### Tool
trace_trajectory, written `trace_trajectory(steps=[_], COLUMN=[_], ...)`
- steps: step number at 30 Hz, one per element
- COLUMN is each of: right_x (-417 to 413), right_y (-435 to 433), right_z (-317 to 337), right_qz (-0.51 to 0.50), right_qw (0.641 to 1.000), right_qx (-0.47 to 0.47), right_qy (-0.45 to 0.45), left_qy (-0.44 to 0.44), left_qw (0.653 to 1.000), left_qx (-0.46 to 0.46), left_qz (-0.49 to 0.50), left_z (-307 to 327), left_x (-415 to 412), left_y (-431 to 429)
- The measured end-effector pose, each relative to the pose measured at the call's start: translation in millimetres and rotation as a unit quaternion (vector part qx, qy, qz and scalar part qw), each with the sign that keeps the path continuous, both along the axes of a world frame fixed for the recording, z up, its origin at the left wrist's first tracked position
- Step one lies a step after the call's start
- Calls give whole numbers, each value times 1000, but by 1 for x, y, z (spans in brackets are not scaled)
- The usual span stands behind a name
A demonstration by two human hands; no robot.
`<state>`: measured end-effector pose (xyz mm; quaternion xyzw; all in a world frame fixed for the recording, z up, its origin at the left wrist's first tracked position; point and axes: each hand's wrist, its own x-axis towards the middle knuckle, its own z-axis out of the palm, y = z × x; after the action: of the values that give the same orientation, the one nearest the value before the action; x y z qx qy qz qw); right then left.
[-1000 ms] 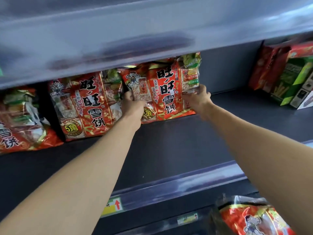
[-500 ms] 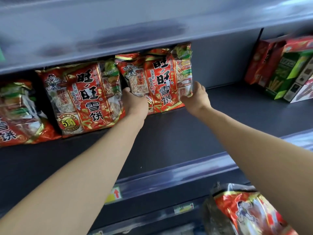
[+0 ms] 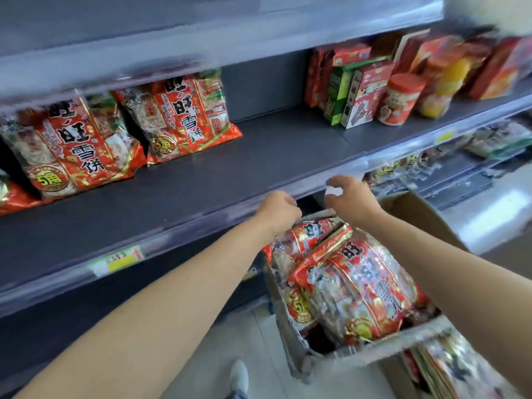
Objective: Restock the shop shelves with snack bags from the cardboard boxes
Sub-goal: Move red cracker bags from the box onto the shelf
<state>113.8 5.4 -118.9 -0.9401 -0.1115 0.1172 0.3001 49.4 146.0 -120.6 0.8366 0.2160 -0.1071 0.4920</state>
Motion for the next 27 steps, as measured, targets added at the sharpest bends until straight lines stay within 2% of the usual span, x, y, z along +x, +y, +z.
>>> trace_trajectory(steps=[4,7,13,16,19,22,27], right_x=[-19,-28,-28,-24,-23,-23,-20], right_y=[-69,-103,-133,-143,-153,-154,-151], right_z=[-26,-49,-81,-89,-95,-96,-85], right_qz=[17,25,-41,-53,-80,-109,-128], right_qw=[990,977,971,962,949,940,930], right_qx=[-104,-151,-72,-44,-6,29,102], right_qy=[91,146,223,265,304,323,328], left_qy=[133,212,247,261,225,186,73], left_qw=[990,976,956,947,943,936,940], left_qx=[33,39,122,42,-55,-112,-96], left_qz=[-44,-26,100,180,238,278,318], left_z=[-16,-30,-60,-78,-88,-88,-72], left_x=[-15,-28,-34,-44,-49,-48,-46], left_y=[-54,-79,-91,-97,-104,-106,-92])
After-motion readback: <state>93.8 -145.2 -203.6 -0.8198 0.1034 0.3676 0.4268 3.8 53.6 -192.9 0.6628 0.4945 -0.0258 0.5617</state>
